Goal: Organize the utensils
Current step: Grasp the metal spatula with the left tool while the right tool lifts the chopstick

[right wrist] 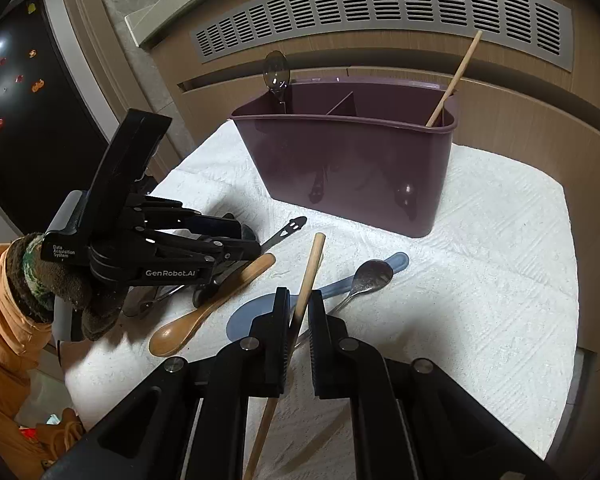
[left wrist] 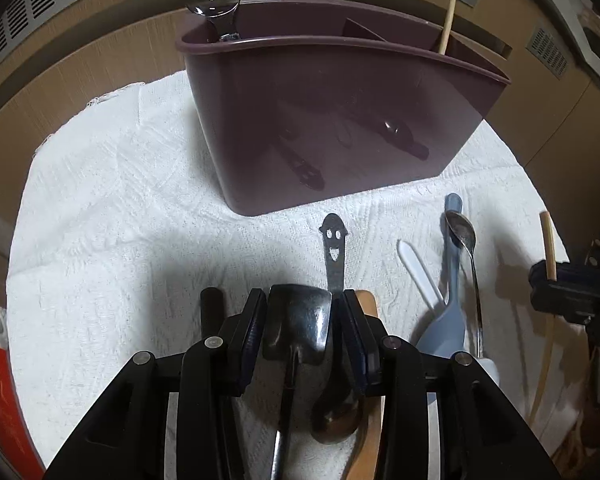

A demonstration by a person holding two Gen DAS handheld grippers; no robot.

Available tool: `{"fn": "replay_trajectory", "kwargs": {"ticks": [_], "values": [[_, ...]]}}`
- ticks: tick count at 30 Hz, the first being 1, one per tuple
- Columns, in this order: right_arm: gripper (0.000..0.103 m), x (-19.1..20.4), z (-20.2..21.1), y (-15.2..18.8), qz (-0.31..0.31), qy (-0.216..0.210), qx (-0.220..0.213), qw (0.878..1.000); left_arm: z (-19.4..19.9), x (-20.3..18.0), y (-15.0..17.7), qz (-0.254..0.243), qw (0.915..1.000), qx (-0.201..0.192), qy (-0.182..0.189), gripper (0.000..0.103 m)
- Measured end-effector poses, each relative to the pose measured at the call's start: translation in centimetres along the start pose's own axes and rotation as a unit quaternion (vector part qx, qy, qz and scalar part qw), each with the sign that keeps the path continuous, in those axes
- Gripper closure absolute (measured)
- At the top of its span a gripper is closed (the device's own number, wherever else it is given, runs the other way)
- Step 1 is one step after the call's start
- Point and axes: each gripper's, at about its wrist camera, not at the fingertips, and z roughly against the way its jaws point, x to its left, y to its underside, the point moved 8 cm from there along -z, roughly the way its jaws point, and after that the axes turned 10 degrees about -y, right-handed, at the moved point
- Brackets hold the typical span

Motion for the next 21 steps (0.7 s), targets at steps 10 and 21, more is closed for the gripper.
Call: {"fn": "replay_trajectory", "kwargs": {"ticks": [10,21], "values": [[0.095,0.6,1.1,0.2,-0.003,0.018,-0.009,1.0,2.1,0.0,1.3,0.023,0.9982,-0.052,-0.019,0.07],[0.096,3.1,4.0,0.1,0.029,0.042,-0.042,0.998,14.2,0.7,4.3,0.086,0.9719,-0.215,-0.043,0.07]]}}
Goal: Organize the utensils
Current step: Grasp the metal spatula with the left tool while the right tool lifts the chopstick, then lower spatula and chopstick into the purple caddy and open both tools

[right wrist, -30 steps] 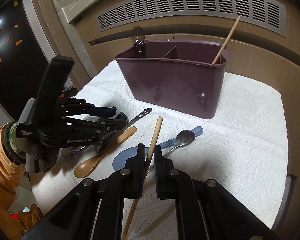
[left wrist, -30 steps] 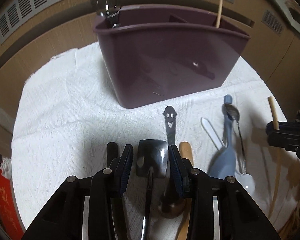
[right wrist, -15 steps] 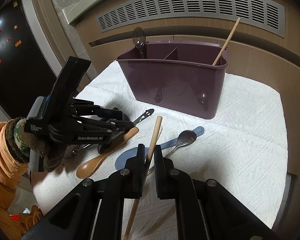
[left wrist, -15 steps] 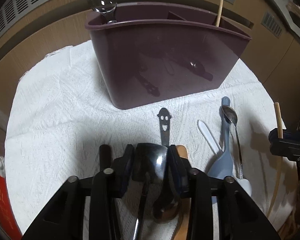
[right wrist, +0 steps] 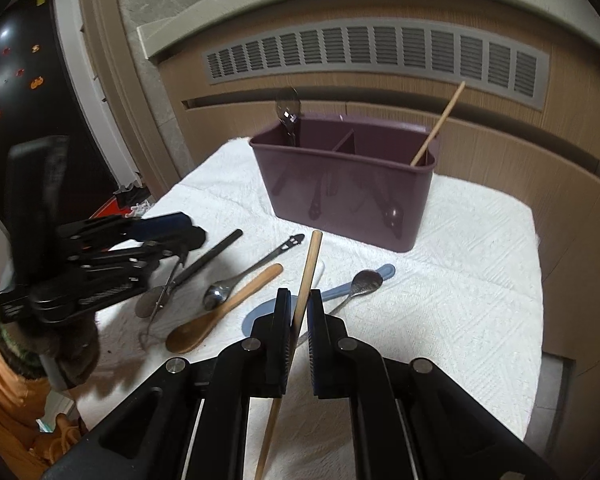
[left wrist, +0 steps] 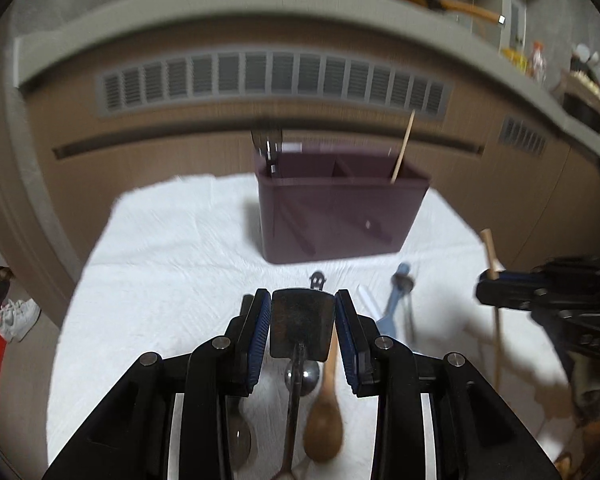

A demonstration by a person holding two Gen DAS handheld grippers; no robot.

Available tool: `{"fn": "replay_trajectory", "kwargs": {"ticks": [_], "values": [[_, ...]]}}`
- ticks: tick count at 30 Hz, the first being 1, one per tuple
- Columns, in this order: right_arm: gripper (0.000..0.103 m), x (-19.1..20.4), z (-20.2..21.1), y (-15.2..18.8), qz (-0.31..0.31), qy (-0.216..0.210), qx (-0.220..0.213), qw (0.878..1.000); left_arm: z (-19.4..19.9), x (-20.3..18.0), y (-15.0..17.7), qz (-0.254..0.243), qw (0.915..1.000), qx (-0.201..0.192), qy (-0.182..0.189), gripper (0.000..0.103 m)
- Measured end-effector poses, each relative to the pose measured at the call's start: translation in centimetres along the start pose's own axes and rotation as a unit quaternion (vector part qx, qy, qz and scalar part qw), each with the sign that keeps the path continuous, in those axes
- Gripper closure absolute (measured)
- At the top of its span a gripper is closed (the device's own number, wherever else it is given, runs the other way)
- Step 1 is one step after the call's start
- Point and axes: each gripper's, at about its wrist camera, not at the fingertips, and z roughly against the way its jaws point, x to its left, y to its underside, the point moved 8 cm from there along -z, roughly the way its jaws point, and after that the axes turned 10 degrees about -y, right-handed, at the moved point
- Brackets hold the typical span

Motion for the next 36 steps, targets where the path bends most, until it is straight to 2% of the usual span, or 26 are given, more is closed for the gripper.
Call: {"fn": "replay_trajectory", "kwargs": {"ticks": [4,8,13,19,24,28,31,36], "values": [[0.096,1.4,1.7,-0.7,0.019,0.006,-0.018,1.0,3.8,0.3,-2.3,0.017,0.9988,-0.046,-0.008,0.07],[0.099,2.9,4.6,-2.8,0.049,0.027,-0.055,0.997,7.1,0.3,-5.3,0.023,0.9952,-0.094,-0.015,0.07],[0.099,4.6,9.2,-8.1,0.092,0.064,-0.122,0.986,10.3,-0.2,-11.5,0.022,0.9866,-0.161,-0.012,0.07],[0.099,6.0,13.5,-15.5,0.133,0.096,-0.186,0.969,11.0,-1.5,-18.1,0.012,0.9782,-0.207,-0.006,0.07],[0.099,5.5,14.8,-19.6,0.148,0.113,-0.202,0.961,9.5,-2.4,-22.7,0.003,0.9747,-0.224,0.001,0.07],[0.098,3.8,14.3,-22.2,0.145,0.116,-0.203,0.961,6.9,-2.5,-25.2,0.004,0.973,-0.23,0.01,0.07],[0.098,1.8,13.2,-23.2,0.129,0.109,-0.202,0.965,3.8,-2.4,-25.7,0.012,0.9767,-0.213,0.021,0.07],[0.098,-2.0,9.7,-23.3,0.09,0.098,-0.193,0.972,-3.2,-2.2,-23.7,0.026,0.9881,-0.148,0.033,0.07]]}}
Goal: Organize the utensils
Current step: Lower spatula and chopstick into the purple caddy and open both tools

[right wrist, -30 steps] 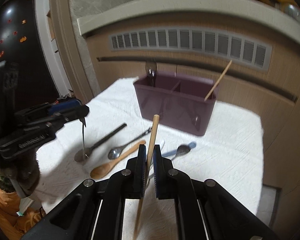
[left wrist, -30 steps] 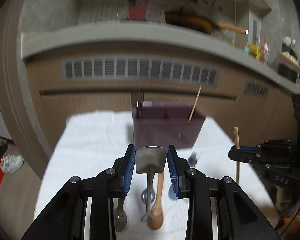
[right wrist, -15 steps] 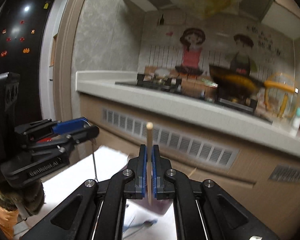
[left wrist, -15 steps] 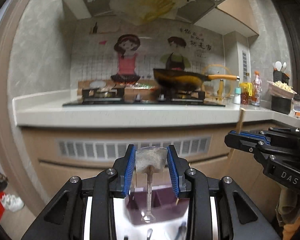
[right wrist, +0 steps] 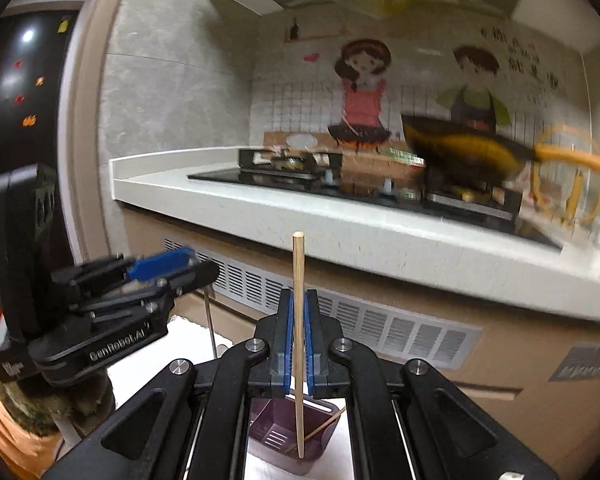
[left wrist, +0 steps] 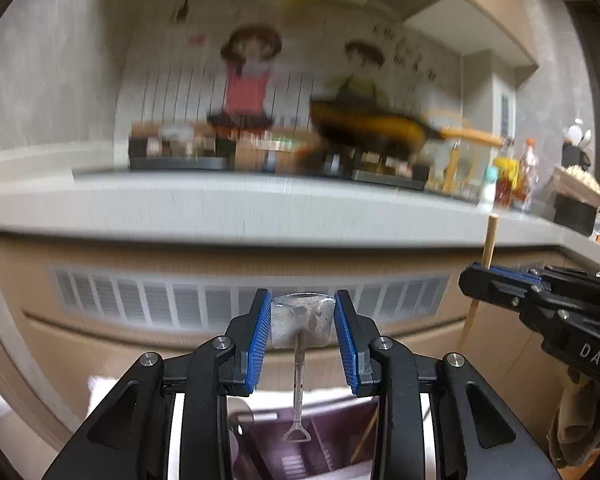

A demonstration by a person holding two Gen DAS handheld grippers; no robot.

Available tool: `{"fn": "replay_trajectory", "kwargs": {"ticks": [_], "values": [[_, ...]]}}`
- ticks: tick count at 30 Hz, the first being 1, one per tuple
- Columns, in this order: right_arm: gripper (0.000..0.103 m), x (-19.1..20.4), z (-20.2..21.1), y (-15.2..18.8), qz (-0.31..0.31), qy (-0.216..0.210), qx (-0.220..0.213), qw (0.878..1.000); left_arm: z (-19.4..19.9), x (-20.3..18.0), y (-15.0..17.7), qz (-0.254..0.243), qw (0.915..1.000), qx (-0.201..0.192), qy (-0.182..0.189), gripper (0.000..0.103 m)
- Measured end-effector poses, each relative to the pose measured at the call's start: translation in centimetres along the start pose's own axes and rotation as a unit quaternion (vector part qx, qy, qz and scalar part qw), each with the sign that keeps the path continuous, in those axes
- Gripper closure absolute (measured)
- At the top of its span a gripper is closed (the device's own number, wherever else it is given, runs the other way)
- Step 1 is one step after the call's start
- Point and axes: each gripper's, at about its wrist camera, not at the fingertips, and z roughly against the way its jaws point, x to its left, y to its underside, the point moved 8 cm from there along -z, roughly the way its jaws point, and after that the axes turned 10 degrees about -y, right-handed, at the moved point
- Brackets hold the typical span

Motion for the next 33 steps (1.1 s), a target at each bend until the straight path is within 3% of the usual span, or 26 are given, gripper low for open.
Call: {"fn": "replay_trajectory", "kwargs": {"ticks": [10,13,18,25,29,33], "values": [[0.099,-2.9,-8.4,8.4,-0.066,-0.018,0.089,0.994,-7.2,0.5,9.5,-0.005,0.9912,0.132,-0.001,0.07],[0.098,-3.4,-10.3,10.9,-0.089,-0.027,0.117,0.989,-8.2,0.8,11.4,-0.006,0.9887,0.149,-0.015,0.07],[0.098,-3.6,-11.9,13.9,-0.101,-0.029,0.15,0.983,-8.4,1.0,12.9,-0.011,0.9871,0.158,-0.021,0.068],[0.095,-3.3,-11.4,14.9,-0.086,-0.016,0.154,0.984,-6.2,1.6,11.9,-0.012,0.9916,0.126,-0.027,0.048],[0.076,-2.7,-10.5,15.1,-0.08,-0.008,0.151,0.985,-3.9,2.1,11.2,-0.013,0.9936,0.107,-0.034,0.046],[0.072,-1.9,-8.9,15.8,-0.076,0.004,0.149,0.986,-1.8,2.6,11.9,-0.01,0.9938,0.105,-0.034,0.036]]}}
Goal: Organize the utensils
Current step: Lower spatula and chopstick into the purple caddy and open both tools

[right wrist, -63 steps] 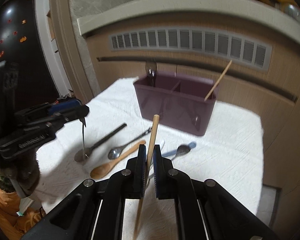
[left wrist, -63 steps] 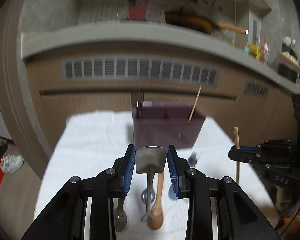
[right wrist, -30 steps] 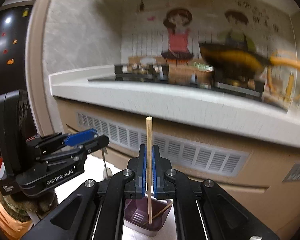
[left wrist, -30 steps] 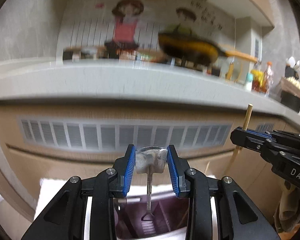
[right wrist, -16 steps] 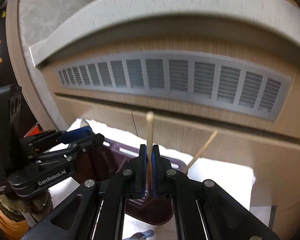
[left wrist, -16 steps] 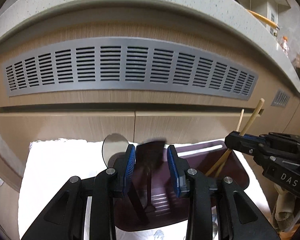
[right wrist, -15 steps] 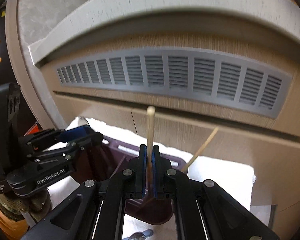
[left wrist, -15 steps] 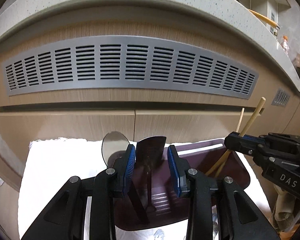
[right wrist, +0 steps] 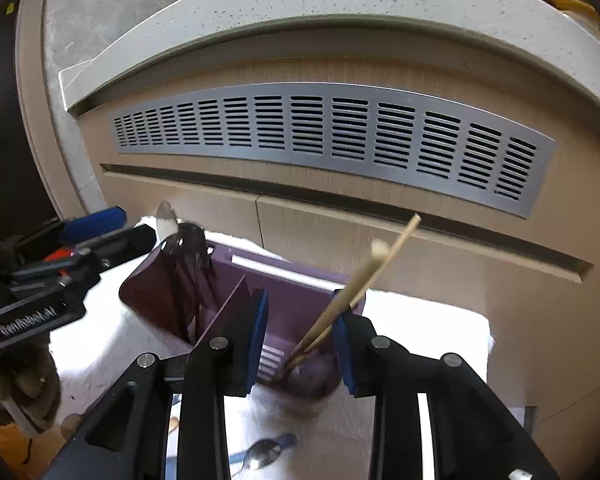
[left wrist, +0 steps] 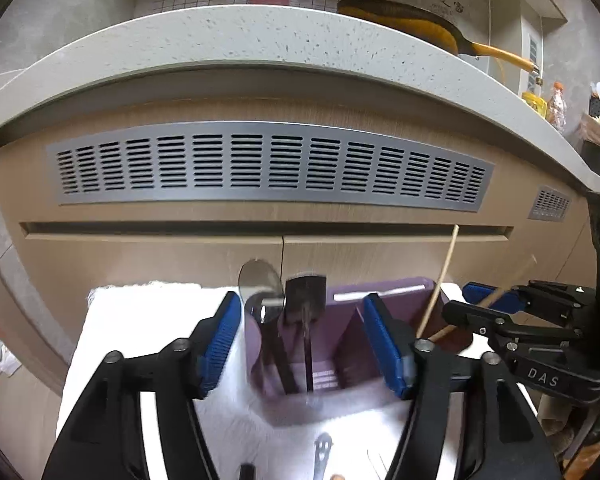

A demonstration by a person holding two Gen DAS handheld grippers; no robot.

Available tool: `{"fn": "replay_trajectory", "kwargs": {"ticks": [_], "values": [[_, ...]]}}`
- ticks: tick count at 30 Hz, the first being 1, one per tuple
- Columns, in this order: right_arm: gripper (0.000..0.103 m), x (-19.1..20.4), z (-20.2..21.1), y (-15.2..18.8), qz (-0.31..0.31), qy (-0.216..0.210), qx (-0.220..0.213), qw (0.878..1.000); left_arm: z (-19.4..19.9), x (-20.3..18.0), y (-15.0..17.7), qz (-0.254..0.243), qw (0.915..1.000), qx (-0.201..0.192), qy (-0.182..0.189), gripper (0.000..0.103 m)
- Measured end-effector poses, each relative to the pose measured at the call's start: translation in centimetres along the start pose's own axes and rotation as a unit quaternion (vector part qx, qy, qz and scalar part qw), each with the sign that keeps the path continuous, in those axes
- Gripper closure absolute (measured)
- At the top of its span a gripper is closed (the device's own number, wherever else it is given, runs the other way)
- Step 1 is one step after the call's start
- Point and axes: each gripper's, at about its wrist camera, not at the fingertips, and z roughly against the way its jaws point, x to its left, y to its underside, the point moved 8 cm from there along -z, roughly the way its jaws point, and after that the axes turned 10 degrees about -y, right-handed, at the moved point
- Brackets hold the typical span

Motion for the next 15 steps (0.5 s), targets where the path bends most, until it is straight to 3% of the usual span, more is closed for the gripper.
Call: {"fn": "replay_trajectory", "kwargs": {"ticks": [6,13,15], "values": [[0.059,0.0,2.0,2.1,-0.005,0.022,-0.004,1.0,1.9,0.7,3.3,-0.002,0.9997,0.023,0.001,0.034],[0.058,0.6,5.0,4.2,0.0,0.016,-0.016,1.0,3.0,1.2,8.1,-0.013,0.9972,0.073,0.011,0.034],[0.047,1.5,6.0,4.9,0.016,0.016,-0.021,1.0,3.2,1.3,9.5,-0.016,0.9958,0.089,0.014,0.033]]}}
